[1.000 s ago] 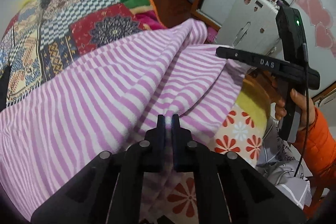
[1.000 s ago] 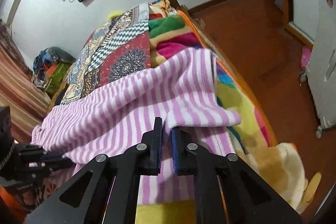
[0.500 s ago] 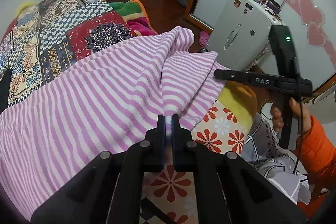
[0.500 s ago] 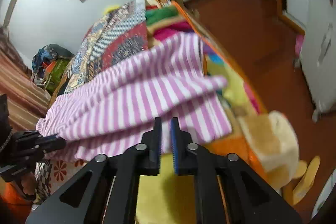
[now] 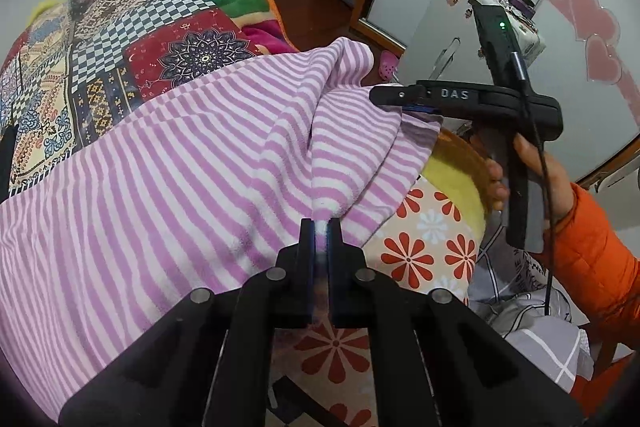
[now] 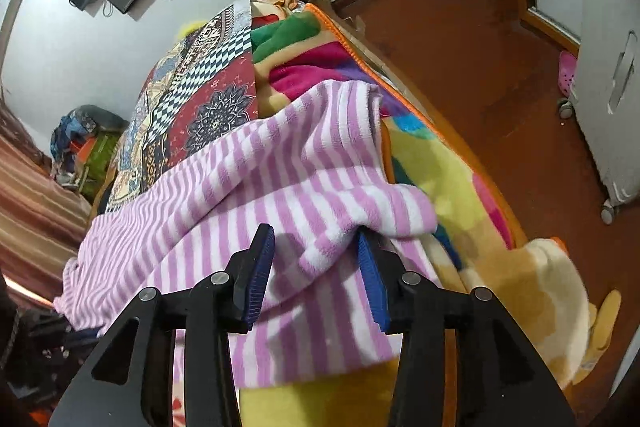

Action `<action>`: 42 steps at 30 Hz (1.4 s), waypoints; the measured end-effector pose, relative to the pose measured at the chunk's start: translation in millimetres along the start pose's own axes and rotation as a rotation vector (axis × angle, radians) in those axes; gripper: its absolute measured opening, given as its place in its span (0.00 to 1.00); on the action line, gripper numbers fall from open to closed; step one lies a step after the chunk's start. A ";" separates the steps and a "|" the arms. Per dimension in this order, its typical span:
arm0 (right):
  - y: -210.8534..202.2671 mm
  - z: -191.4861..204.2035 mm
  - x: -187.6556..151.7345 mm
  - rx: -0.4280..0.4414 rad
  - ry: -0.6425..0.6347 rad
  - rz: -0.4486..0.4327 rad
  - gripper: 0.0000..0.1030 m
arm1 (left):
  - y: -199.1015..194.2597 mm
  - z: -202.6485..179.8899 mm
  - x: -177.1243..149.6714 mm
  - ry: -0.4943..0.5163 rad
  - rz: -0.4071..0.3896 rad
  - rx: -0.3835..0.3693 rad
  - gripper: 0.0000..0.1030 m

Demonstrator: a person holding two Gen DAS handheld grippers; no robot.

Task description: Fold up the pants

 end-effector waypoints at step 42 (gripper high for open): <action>-42.4 47.5 23.4 -0.094 -0.274 -0.033 0.34 | -54.7 126.7 21.8 -0.201 -0.055 0.178 0.32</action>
Point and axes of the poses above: each gripper's, at about its wrist camera, not at the fingertips, and y roughly the way its jaws point, z to its left, x to its top, the point moved 4 cm from there along y, roughly the way its jaws point, and after that the axes turned 7 degrees about x, right-handed, at the moved point
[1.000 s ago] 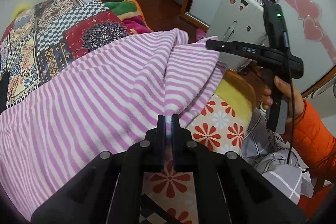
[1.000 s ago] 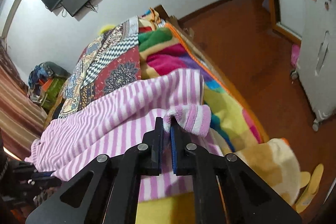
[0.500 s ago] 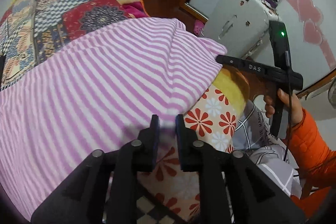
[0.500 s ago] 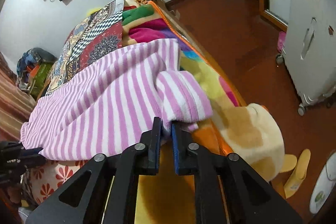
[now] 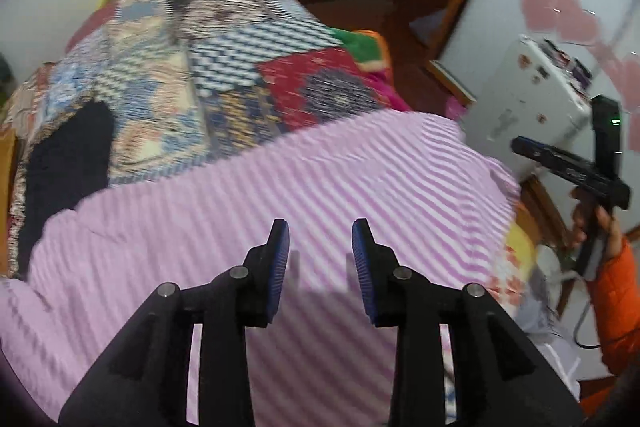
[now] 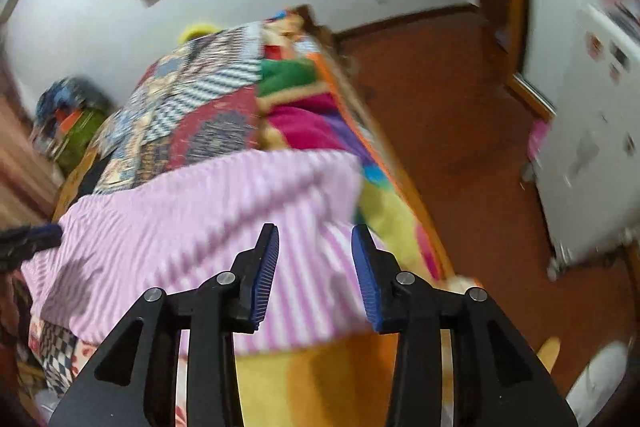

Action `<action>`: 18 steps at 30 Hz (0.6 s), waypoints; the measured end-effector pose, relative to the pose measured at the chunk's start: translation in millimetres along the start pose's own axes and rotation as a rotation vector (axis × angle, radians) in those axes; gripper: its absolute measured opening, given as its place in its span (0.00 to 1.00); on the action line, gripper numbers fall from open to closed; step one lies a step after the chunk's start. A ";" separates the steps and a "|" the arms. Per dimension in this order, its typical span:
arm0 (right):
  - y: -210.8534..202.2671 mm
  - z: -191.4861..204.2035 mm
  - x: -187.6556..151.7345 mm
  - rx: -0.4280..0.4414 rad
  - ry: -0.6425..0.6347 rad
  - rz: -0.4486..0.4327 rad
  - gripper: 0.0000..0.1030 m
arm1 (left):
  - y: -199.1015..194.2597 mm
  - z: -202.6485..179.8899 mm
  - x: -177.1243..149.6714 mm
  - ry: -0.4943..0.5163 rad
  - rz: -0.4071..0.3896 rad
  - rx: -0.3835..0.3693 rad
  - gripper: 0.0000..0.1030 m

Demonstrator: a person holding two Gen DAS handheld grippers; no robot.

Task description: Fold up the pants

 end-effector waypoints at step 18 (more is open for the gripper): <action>182.3 127.0 30.7 0.230 -0.553 0.408 0.40 | 59.6 92.8 13.8 -0.107 0.084 0.069 0.38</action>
Point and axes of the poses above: each gripper's, at about its wrist camera, not at the fingertips, and y roughly the way its jaws point, z to its left, x to its top, the point moved 4 cm from there along y, roughly the way its jaws point, and after that the axes turned 7 degrees about x, right-handed, at the moved point
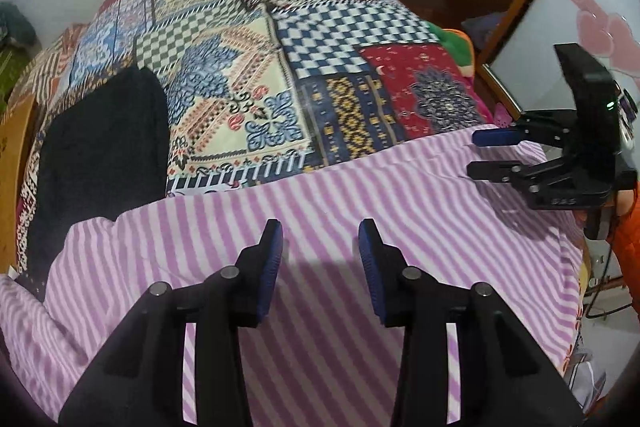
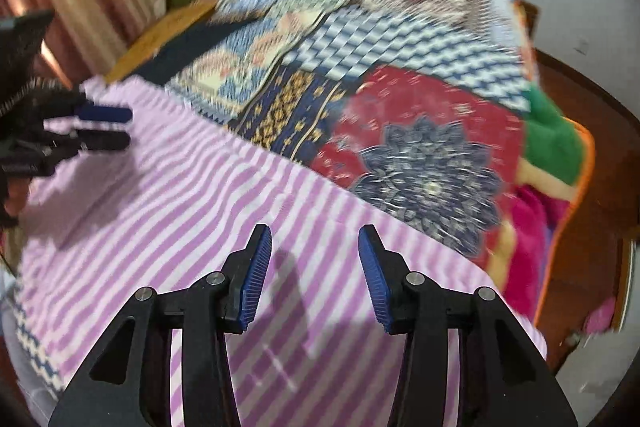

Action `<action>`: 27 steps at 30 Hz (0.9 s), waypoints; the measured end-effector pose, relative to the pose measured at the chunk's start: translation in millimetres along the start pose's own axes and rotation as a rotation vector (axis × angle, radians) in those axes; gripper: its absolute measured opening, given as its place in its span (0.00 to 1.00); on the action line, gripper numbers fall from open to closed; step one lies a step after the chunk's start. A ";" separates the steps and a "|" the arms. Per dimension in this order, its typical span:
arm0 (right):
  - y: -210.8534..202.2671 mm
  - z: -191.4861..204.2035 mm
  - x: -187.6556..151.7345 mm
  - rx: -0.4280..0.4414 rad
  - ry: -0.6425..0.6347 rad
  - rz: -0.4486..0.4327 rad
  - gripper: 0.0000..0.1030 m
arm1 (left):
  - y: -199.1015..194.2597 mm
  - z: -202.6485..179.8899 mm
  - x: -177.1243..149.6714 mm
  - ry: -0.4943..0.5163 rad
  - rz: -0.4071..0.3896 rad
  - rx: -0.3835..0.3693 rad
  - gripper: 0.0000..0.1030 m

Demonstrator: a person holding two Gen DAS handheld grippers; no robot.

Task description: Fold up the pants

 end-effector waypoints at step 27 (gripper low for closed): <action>-15.9 6.6 1.4 -0.047 -0.026 -0.120 0.05 | 10.1 12.1 -9.8 -0.033 0.000 0.007 0.39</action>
Point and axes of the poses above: each gripper's, at about its wrist camera, not at the fingertips, and y roughly the way its jaws point, z to its left, x to its top, the point moved 4 cm from there along y, roughly the way its jaws point, and after that the axes turned 7 degrees about x, right-handed, at the moved point
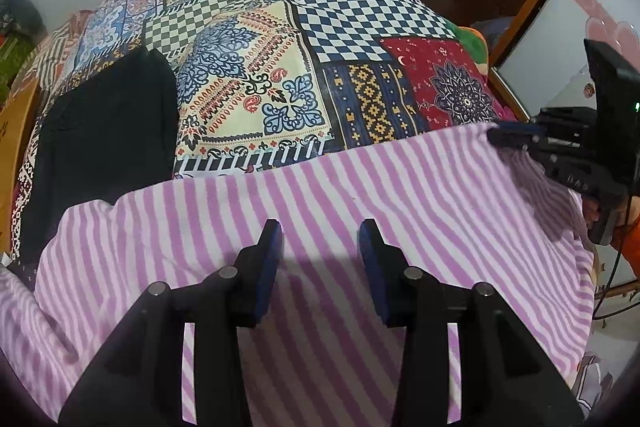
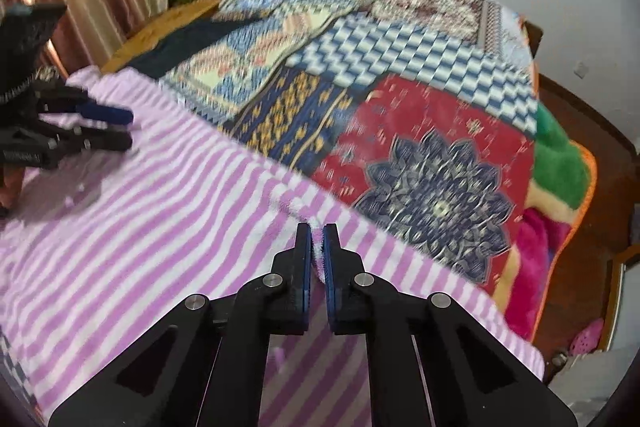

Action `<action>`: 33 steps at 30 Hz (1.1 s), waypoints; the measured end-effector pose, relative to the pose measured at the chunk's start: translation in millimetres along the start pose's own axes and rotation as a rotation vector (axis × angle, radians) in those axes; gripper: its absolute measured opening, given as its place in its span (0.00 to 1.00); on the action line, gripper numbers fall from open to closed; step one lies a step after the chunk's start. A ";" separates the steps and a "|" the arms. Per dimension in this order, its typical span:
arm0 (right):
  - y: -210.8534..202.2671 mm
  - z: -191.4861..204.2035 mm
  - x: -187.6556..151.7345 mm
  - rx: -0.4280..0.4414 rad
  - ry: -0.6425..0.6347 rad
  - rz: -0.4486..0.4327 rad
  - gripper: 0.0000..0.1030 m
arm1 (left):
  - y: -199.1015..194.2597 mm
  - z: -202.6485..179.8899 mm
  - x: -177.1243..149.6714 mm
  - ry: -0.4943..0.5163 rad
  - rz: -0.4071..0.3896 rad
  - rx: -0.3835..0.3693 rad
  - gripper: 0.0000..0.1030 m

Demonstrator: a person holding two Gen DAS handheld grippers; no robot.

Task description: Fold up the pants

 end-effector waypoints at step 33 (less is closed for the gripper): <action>-11.5 142.6 96.4 -0.027 -0.068 -0.073 0.47 | -165.6 283.2 -173.8 -0.487 -0.183 0.393 0.79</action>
Point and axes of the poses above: each gripper's, at about its wrist camera, not at the fingertips, and y roughly the way its jaws point, z to its left, x to its top, the point moved 4 cm from there along y, roughly the way its jaws point, and after that the axes turned 7 degrees about x, right-handed, at the moved point
